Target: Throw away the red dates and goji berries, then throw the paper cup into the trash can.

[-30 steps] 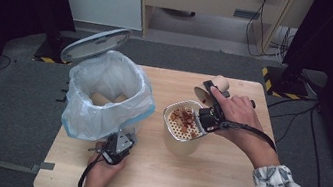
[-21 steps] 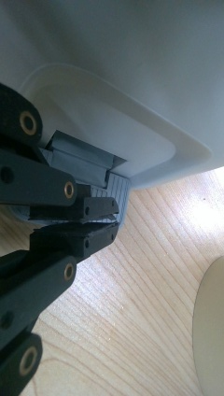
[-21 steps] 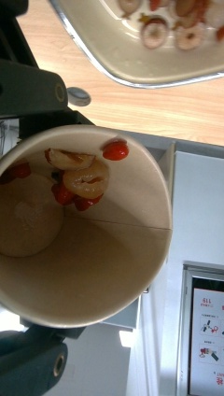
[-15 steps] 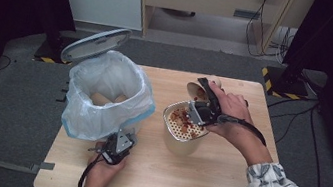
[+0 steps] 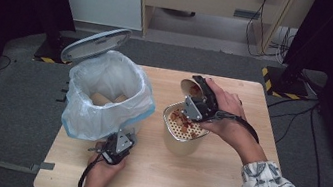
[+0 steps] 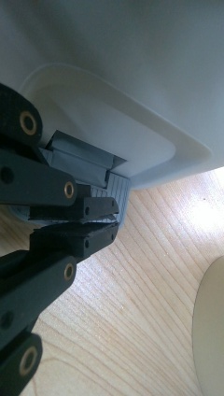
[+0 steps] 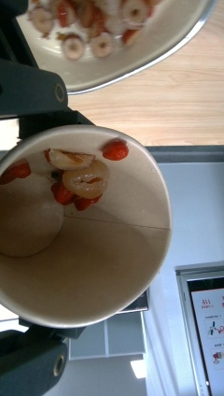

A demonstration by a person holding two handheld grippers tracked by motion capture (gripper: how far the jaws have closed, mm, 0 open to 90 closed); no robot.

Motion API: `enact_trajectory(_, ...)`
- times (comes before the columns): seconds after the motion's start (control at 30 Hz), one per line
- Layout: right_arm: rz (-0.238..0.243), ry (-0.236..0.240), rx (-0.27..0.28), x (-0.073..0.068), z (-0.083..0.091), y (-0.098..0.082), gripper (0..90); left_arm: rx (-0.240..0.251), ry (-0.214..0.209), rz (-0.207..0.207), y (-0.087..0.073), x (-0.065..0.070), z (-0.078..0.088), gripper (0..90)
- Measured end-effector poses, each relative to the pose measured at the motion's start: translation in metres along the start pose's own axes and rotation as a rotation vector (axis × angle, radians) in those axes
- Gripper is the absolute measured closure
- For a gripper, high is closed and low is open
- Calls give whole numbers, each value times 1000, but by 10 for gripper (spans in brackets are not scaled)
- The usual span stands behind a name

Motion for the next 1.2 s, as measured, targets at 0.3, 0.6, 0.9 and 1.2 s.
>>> enact_trajectory(0.3, -117, 30, 41, 6, -2, 11, 346, -1, 0, 0, 0, 0, 0, 851)
enact_trajectory(0.6, -216, 54, 73, 11, -4, 17, 346, -6, 1, -6, 0, -1, 0, 851)
enact_trajectory(0.9, -362, 106, 125, 17, -3, 25, 345, -2, 1, -3, 0, 0, 0, 852)
enact_trajectory(1.2, -482, 148, 178, 25, -5, 34, 345, -2, -1, -2, 0, 0, 0, 852)
Point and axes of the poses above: each handheld gripper's, and its own axes: z roughly backward along the jaws, y roughly out of its top, x roughly to its right, the point moved 6 cm from there along -z, roughly forward along the jaws, and after that the axes turned 4 degrees about -y, right-handed, at the moved point
